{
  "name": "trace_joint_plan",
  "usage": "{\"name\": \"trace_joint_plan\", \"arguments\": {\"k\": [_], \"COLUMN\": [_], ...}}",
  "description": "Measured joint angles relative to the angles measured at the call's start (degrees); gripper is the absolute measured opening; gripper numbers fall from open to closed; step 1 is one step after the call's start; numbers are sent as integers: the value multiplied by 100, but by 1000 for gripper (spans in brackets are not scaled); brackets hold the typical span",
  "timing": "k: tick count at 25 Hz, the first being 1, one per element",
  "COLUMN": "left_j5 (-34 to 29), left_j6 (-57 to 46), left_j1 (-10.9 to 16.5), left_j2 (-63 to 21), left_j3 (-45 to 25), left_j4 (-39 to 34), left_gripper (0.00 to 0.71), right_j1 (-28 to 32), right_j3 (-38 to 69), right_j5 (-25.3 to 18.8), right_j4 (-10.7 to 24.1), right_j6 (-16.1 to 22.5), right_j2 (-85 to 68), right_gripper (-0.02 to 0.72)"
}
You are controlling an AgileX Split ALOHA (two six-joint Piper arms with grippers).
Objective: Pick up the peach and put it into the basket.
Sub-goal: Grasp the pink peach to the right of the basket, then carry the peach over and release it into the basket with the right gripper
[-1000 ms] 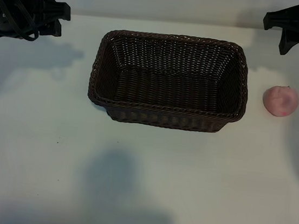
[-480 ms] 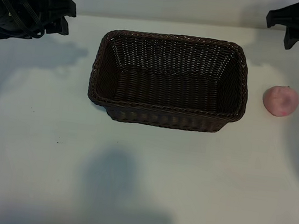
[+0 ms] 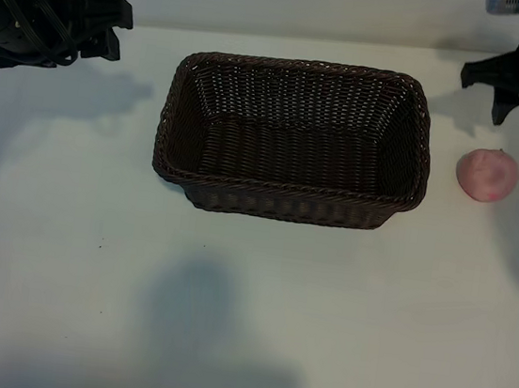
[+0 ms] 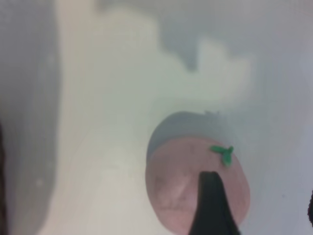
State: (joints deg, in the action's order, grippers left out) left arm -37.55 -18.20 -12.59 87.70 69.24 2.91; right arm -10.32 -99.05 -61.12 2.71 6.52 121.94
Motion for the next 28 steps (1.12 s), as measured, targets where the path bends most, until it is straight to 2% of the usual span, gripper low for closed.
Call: {"name": "trace_joint_plan", "arguments": {"k": [8, 10, 11, 13, 16, 17, 20, 28], "left_j5": [0, 0, 0, 6, 39, 39, 39, 34], "left_j6": [0, 0, 0, 0, 0, 0, 0, -8], "left_j1": [0, 0, 0, 0, 0, 0, 0, 0], "left_j2": [0, 0, 0, 0, 0, 0, 0, 0], "left_j3": [0, 0, 0, 0, 0, 0, 0, 0], "left_j4": [0, 0, 0, 0, 0, 0, 0, 0], "left_gripper": [595, 595, 595, 595, 595, 595, 595, 595], "right_j1": [47, 47, 47, 47, 47, 47, 47, 49], "right_j3": [0, 0, 0, 0, 0, 0, 0, 0], "right_j5": [-39, -39, -39, -45, -104, -127, -243, -518], "right_j4": [-565, -582, -570, -478, -355, -324, -271, -271], "right_j6": [-270, -279, -279, -251, -166, -153, -153, -144], "right_j2": [629, 746, 772, 786, 786, 786, 731, -361], "right_gripper": [465, 459, 439, 351, 121, 89, 52, 47]}}
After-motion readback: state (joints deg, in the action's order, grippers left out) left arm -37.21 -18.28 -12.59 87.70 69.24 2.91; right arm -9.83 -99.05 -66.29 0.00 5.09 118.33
